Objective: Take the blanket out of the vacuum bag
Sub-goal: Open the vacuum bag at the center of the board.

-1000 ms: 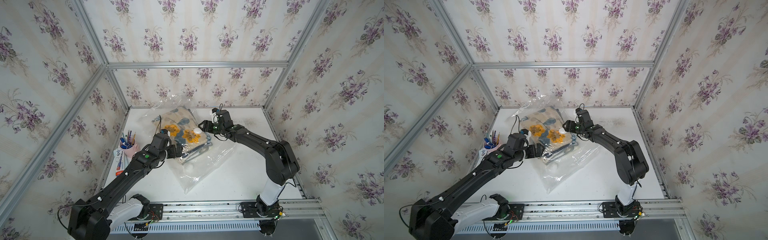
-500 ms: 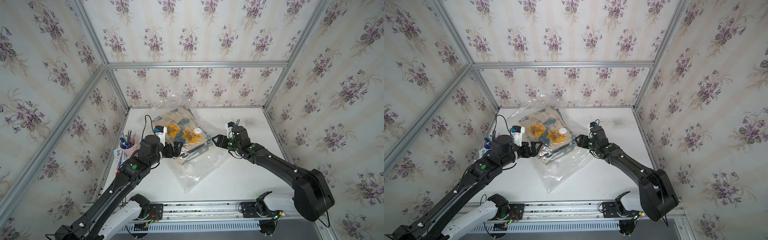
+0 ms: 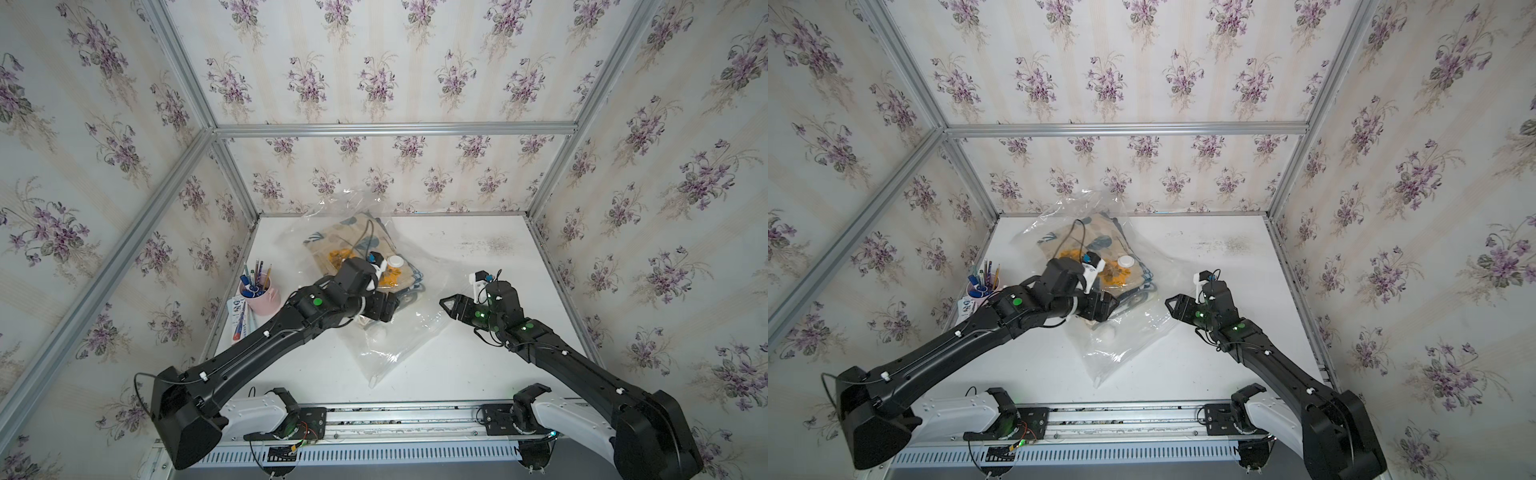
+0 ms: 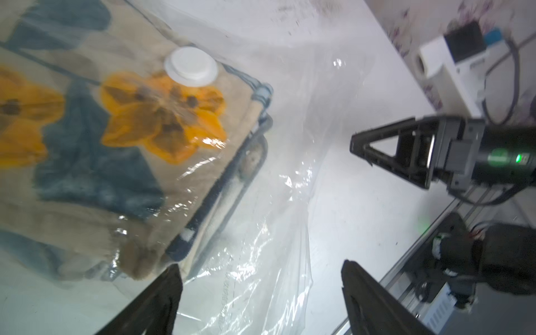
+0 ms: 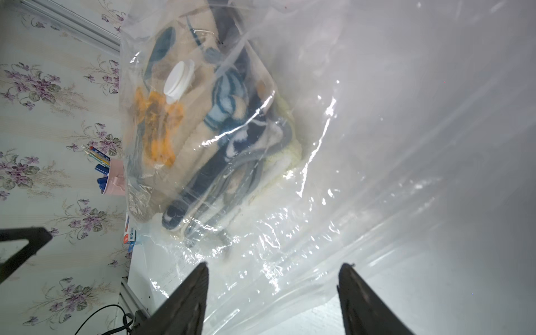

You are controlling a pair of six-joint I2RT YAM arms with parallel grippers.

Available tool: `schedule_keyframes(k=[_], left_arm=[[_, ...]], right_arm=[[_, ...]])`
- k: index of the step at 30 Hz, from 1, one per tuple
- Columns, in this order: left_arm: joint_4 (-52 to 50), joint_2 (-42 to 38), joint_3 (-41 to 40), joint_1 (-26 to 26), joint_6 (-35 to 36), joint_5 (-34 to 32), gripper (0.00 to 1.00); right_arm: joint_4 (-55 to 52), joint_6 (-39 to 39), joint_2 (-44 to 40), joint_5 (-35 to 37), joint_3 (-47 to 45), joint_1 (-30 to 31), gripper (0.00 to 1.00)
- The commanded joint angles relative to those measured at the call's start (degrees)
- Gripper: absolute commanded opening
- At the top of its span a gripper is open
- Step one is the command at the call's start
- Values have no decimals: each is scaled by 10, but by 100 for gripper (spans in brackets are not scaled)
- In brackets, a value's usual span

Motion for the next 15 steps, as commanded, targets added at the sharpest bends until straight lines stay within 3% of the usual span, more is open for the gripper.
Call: schedule_keyframes(k=[1,5,10,15], left_arm=[[-129,39,31,-75,44,-197,90],[-208,129,72,-156,35,-303,90],[-267,231,122,-227,17,-404,89],[-247,289,151,-266,21,-387,89]], right_arm=[[-3,23,-14,-19,-12,-13,70],[-13,30,-22,-39,-19,-40,65],[-3,26,2,-61,-28,-67,48],[10,30,14,-95,-44,-96,46]])
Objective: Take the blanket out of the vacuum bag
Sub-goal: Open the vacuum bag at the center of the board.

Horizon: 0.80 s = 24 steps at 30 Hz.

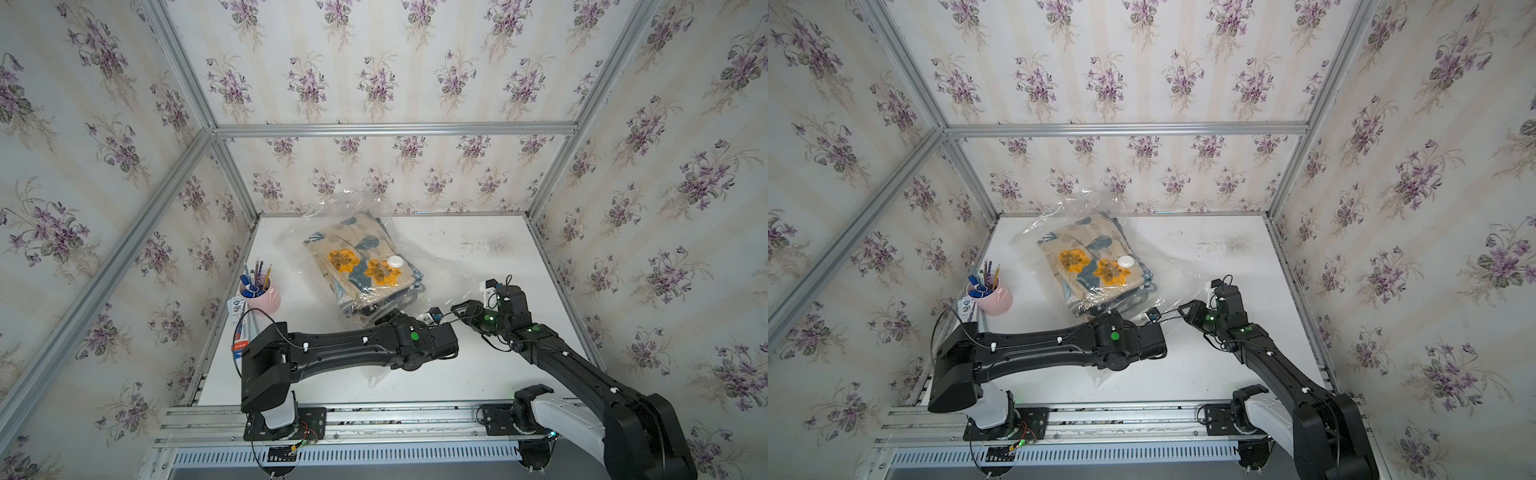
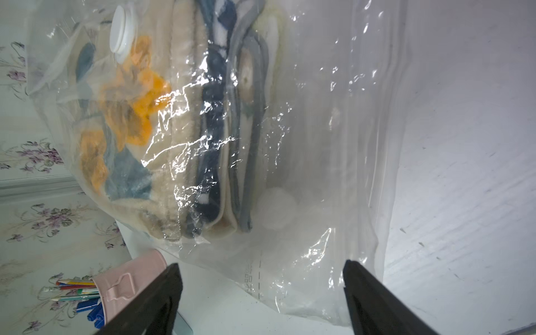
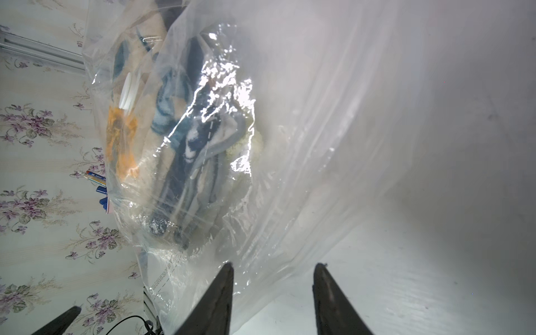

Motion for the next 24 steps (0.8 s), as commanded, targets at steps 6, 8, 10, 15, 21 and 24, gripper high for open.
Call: schedule_keyframes(k=[6,8,10,15,21,24], left_arm=[[-11,80,37,-41,-9,-23,89],[-10,100,42,-47,-15,-30,89],[-13,122,47,-47,-29,-44,87],[-28,164,48,-47,-59,-98,80],[-33,193,56,-41,-86,-126,60],[-38,200,57,-40,-97,-141,44]], right_arm=[[15,7,-27,-50,-37,-46,46],[15,8,-33,-55,-45,-53,46],[16,8,-33,-61,-52,-57,46],[16,7,-37,-71,-63,-61,46],[22,11,-48,-83,-71,-62,46],[22,11,-52,-91,-74,-62,46]])
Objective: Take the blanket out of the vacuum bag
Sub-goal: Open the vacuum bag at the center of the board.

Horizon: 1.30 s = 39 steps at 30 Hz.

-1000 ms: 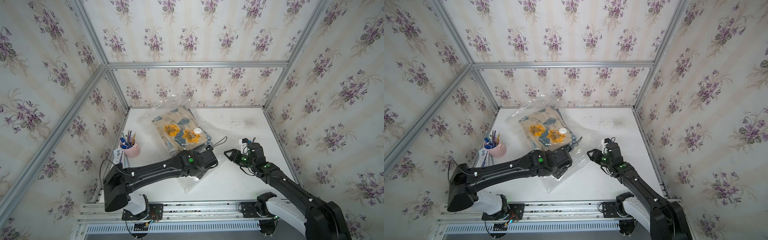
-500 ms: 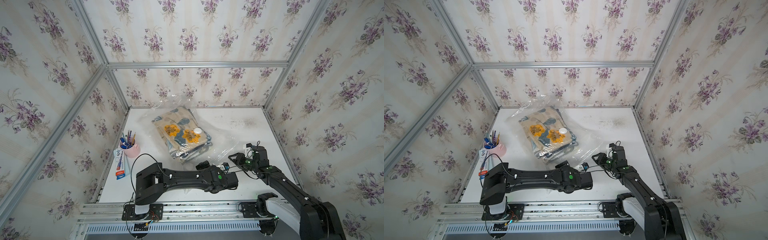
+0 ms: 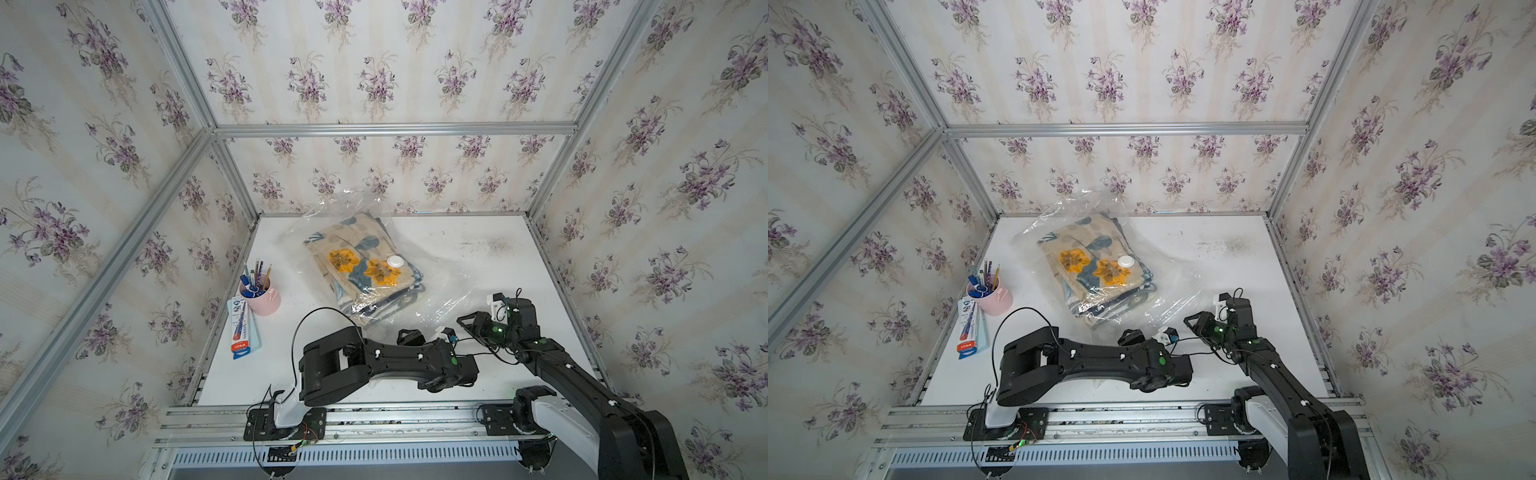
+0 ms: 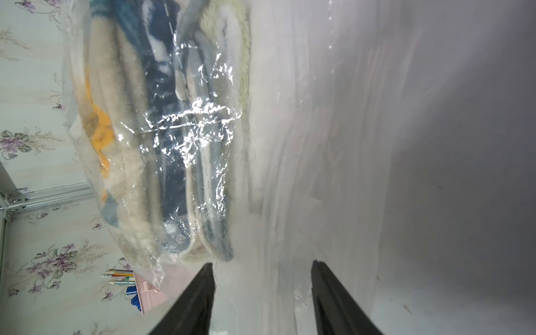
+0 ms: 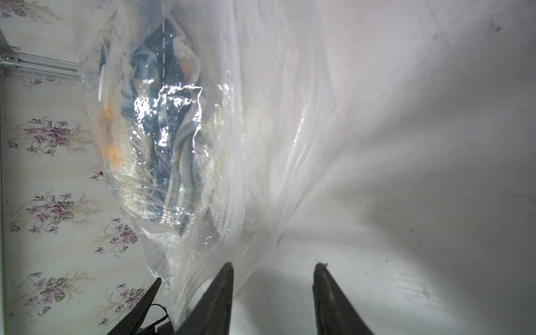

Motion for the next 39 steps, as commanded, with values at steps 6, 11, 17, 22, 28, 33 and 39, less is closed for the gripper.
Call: schedule_keyframes(k=[6,11,17,22,28,33,39], left_arm=[[-31,-9,-2,21,-40,-49,20],[-36,-48,-6,45,-45,-55,12],[-35,-97,4,57,-35,-55,10],[-41,-131,18,60,-45,-49,5],[-41,-180,22,60,-61,-48,1],[-18,-218,9,58,-71,-47,0],[22,-244,-14,53,-75,-36,0]], right_arm=[[46,34,-29,-54,-27,0,46],[130,126,-65,-101,-72,2,43],[130,152,-103,-82,-90,8,38],[171,182,-96,-56,-94,49,34],[253,213,-34,-18,-78,127,29],[318,235,18,16,-59,179,28],[350,240,67,58,-18,245,28]])
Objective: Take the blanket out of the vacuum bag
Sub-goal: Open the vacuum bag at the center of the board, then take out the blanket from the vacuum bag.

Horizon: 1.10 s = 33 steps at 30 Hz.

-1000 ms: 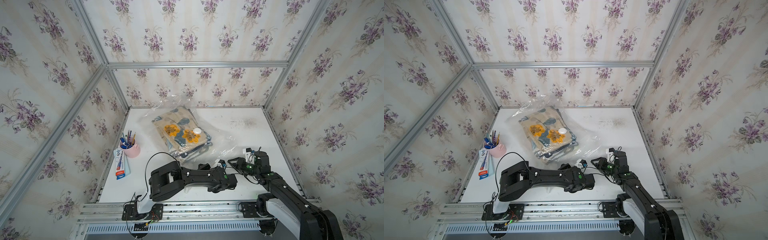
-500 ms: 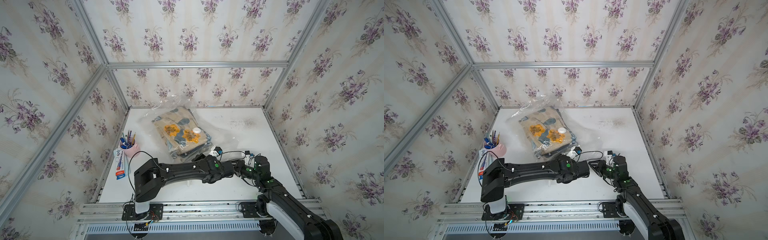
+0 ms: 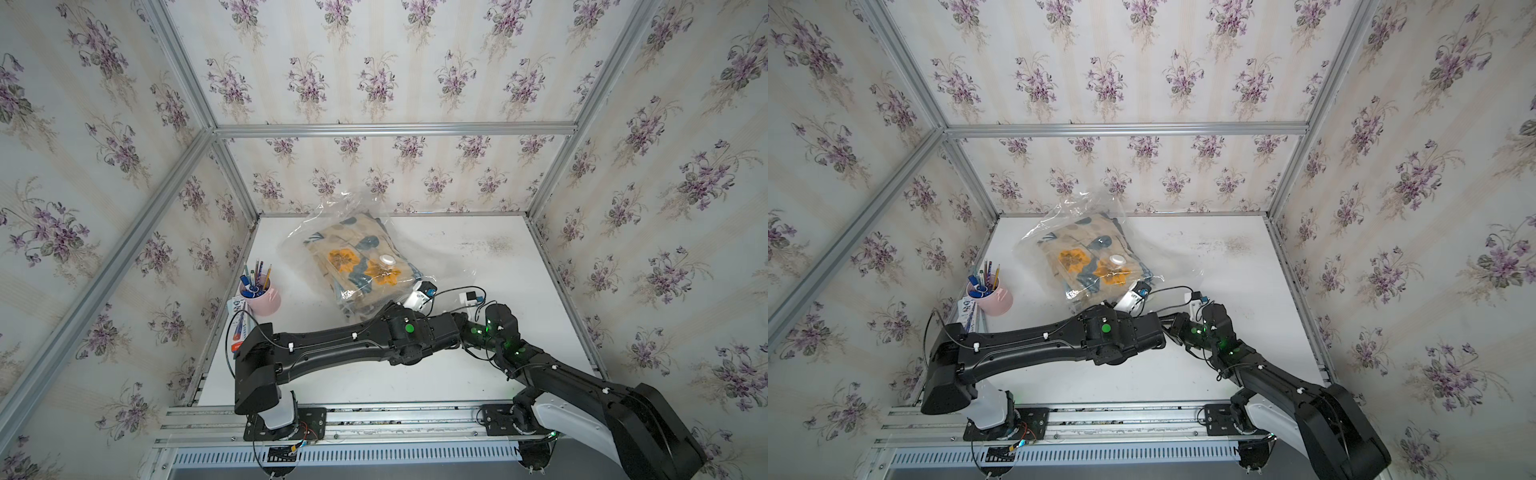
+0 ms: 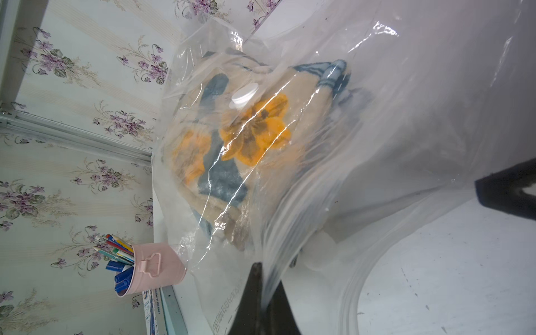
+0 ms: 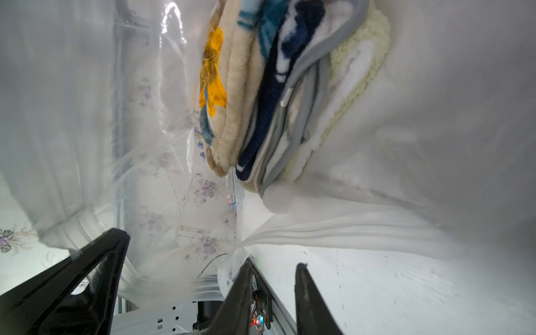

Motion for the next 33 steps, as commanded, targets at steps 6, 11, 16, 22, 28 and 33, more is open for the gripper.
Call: schedule_keyframes(k=[6,11,16,22,28,33], left_arm=[[42,-21,-17,-14,-16,-6,0],[70,-44,-42,-16,-14,2,0],[87,-67,-62,-15,-24,-1,0],[121,-94,-93,-16,-28,-1,0],[161,-125,-139,-16,-45,1,2],[180,-135,-161,-16,-48,9,3]], right_arm=[[96,12,106,38,56,42,28],[163,34,190,30,95,44,24],[205,58,256,48,132,46,23],[231,84,319,64,167,53,32],[233,85,362,69,206,64,35],[235,93,392,86,221,76,39]])
